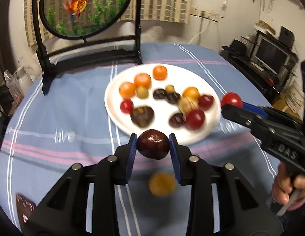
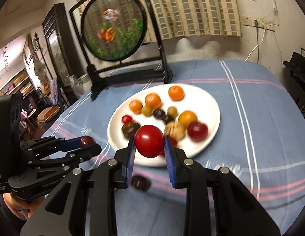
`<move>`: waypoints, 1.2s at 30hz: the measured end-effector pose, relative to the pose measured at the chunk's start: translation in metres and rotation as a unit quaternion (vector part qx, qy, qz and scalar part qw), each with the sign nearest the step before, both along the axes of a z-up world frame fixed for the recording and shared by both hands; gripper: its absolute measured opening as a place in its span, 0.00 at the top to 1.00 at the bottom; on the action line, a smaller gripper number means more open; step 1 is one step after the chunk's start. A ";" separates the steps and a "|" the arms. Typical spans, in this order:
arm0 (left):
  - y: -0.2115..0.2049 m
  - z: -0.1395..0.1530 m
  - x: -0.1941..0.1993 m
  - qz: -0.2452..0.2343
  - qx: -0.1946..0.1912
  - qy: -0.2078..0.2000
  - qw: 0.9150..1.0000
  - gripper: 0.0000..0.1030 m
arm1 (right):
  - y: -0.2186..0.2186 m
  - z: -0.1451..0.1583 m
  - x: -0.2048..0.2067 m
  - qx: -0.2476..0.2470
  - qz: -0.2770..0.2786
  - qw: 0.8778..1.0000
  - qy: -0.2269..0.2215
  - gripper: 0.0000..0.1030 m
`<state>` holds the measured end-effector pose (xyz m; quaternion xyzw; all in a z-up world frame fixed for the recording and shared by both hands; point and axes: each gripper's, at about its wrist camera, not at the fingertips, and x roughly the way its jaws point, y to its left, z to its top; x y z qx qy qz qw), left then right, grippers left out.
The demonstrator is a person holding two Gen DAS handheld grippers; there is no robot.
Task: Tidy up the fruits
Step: 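Carry the red tomato and dark plum to the plate and release them, then grasp a dark plum with the right gripper while the left gripper grasps a large pale potato-like fruit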
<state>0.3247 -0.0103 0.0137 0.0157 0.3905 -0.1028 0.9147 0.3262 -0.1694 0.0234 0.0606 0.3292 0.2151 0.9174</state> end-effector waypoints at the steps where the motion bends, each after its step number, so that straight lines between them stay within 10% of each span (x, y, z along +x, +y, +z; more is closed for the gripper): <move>1: 0.001 0.000 0.010 0.005 -0.002 0.003 1.000 0.67 | 0.000 0.000 0.007 0.002 -0.005 1.000 -0.001 0.71; 13: -0.010 -0.019 0.089 0.045 0.032 0.021 0.998 0.67 | -0.002 -0.019 0.080 0.001 -0.023 1.000 0.015 0.71; 15: -0.008 -0.020 0.091 0.052 0.038 0.021 0.998 0.42 | 0.001 -0.023 0.085 -0.006 -0.020 1.000 0.019 0.64; 17: -0.006 -0.013 0.083 0.069 0.052 -0.006 0.996 0.18 | 0.001 -0.022 0.083 -0.012 -0.024 0.999 0.020 0.50; 26: 0.024 0.007 0.017 0.078 0.032 -0.023 0.996 0.12 | 0.003 -0.003 0.025 -0.028 0.018 0.999 0.003 0.50; 36: 0.061 -0.017 -0.041 0.113 -0.013 -0.011 0.993 0.10 | 0.045 -0.050 -0.010 -0.100 0.054 0.992 0.057 0.50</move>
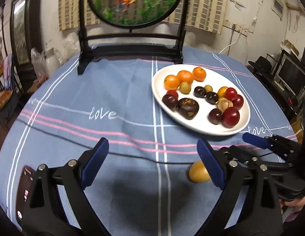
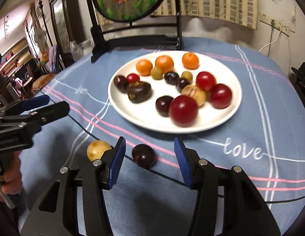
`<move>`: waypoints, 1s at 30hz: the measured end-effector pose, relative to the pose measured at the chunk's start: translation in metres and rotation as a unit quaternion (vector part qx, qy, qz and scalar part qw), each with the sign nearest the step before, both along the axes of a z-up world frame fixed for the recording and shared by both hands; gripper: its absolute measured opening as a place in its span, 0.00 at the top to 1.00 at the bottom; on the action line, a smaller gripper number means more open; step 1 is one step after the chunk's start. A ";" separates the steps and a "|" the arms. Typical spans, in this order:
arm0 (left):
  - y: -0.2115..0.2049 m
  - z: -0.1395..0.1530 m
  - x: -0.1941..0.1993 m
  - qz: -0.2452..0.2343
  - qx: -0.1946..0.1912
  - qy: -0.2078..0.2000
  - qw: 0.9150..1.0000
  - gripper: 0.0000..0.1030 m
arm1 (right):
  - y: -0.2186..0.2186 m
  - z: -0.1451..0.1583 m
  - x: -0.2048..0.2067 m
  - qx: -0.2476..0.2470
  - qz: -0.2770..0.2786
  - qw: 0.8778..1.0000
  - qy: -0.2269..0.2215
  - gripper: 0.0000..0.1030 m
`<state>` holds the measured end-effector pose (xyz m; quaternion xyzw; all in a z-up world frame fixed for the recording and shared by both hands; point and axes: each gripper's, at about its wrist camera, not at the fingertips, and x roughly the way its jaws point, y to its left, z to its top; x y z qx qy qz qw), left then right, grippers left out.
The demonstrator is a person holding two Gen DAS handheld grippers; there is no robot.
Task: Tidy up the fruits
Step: 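Grasp a dark plum with the right gripper while the left gripper grasps a large pale potato-like fruit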
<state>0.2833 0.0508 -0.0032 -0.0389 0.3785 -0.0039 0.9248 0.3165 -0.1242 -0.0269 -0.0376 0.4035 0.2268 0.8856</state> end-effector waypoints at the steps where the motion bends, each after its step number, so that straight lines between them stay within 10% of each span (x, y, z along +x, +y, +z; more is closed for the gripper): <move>1: 0.001 0.000 -0.001 0.002 0.000 0.000 1.000 0.10 | 0.002 -0.003 0.001 -0.003 0.000 1.000 0.004 0.52; 16: -0.001 0.002 -0.005 -0.004 -0.003 -0.005 1.000 0.10 | 0.009 -0.014 0.000 -0.024 0.001 0.999 0.022 0.71; 30: -0.065 -0.029 -0.010 -0.134 0.034 0.027 0.990 0.23 | -0.039 0.006 -0.027 0.046 -0.044 0.998 0.017 0.71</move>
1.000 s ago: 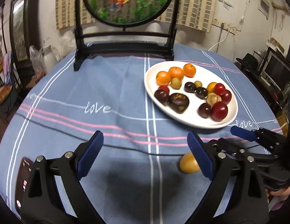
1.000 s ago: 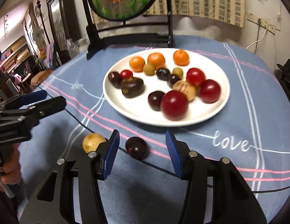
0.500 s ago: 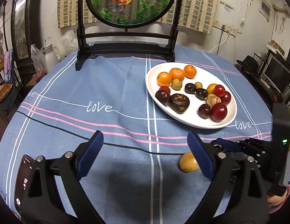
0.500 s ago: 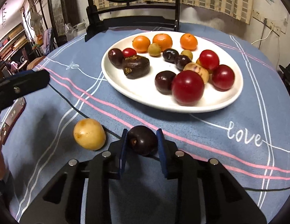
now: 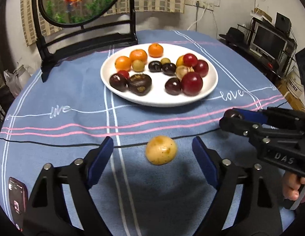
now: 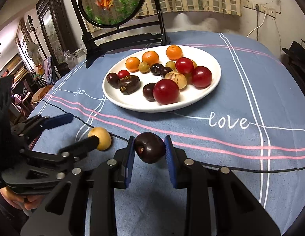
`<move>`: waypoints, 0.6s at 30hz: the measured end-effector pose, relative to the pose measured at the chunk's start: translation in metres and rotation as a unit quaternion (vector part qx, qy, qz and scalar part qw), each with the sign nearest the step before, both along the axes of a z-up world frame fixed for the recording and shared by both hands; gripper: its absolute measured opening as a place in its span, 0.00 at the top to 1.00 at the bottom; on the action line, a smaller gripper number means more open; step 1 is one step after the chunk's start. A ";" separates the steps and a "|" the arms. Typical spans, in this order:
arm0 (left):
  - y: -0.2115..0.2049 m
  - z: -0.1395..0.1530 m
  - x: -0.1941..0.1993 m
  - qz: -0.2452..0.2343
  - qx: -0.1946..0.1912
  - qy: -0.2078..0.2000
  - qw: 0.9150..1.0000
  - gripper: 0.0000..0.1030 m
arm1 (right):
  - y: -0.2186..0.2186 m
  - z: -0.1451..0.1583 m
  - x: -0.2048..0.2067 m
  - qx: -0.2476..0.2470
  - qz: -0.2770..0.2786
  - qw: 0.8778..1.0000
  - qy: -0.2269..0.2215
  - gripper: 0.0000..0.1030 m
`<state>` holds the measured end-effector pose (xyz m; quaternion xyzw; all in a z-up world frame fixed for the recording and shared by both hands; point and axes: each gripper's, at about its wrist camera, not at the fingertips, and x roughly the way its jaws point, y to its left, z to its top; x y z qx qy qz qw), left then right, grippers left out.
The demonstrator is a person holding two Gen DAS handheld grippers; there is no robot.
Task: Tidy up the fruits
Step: 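Grasp a dark plum with the right gripper while the left gripper grasps a large pale potato-like fruit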
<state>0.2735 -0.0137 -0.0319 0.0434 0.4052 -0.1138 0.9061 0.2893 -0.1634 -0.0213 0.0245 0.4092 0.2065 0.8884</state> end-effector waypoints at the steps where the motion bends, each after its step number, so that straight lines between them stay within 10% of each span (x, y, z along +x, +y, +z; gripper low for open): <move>1: -0.001 -0.004 0.002 -0.001 0.001 0.007 1.000 0.25 | 0.000 0.000 -0.001 0.001 0.000 1.000 0.000 0.71; 18: -0.013 -0.031 0.009 -0.018 0.023 0.038 0.999 0.62 | -0.005 0.007 -0.004 0.012 -0.007 1.000 -0.011 0.71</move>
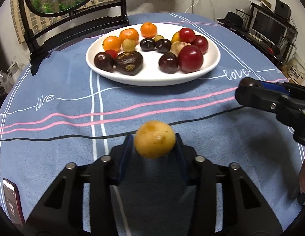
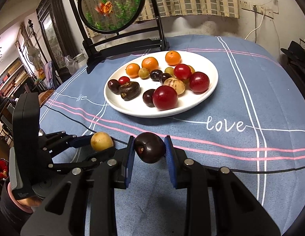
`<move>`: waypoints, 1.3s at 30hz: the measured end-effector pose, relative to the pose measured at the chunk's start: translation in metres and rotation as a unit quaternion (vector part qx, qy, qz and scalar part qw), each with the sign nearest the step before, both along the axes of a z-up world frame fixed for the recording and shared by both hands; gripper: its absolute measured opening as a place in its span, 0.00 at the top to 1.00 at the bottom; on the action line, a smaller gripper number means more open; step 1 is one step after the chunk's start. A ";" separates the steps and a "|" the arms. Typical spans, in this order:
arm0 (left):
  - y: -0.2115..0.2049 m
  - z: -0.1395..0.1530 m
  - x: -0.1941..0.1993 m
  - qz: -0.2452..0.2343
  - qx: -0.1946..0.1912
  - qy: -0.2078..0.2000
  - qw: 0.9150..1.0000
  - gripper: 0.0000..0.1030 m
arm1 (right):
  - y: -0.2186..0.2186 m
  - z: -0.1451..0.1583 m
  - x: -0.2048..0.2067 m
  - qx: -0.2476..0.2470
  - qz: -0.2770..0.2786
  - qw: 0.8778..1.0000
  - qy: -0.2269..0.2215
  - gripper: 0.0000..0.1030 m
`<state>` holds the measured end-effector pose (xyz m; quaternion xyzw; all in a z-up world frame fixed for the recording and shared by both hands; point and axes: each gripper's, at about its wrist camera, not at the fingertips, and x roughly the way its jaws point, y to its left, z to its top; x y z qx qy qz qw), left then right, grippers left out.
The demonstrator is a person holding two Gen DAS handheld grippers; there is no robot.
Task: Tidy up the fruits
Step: 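Grasp a dark plum with the right gripper while the left gripper grasps a large pale potato-like fruit, then carry the dark plum and pale fruit to the plate and release them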
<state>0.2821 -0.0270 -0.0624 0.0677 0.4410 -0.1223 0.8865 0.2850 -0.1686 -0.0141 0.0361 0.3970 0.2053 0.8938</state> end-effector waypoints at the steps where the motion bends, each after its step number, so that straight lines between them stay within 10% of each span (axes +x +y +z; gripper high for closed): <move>1: 0.000 0.000 0.000 0.001 0.001 -0.001 1.000 0.62 | 0.000 0.000 0.000 0.001 0.000 1.000 0.000 0.71; 21: 0.025 0.043 -0.020 0.023 -0.050 -0.044 0.998 0.62 | 0.002 0.011 -0.004 0.022 0.009 0.999 -0.025 0.71; 39: 0.013 0.080 0.126 0.065 -0.039 -0.066 0.995 0.61 | 0.009 0.031 0.114 0.003 -0.015 0.998 -0.067 0.70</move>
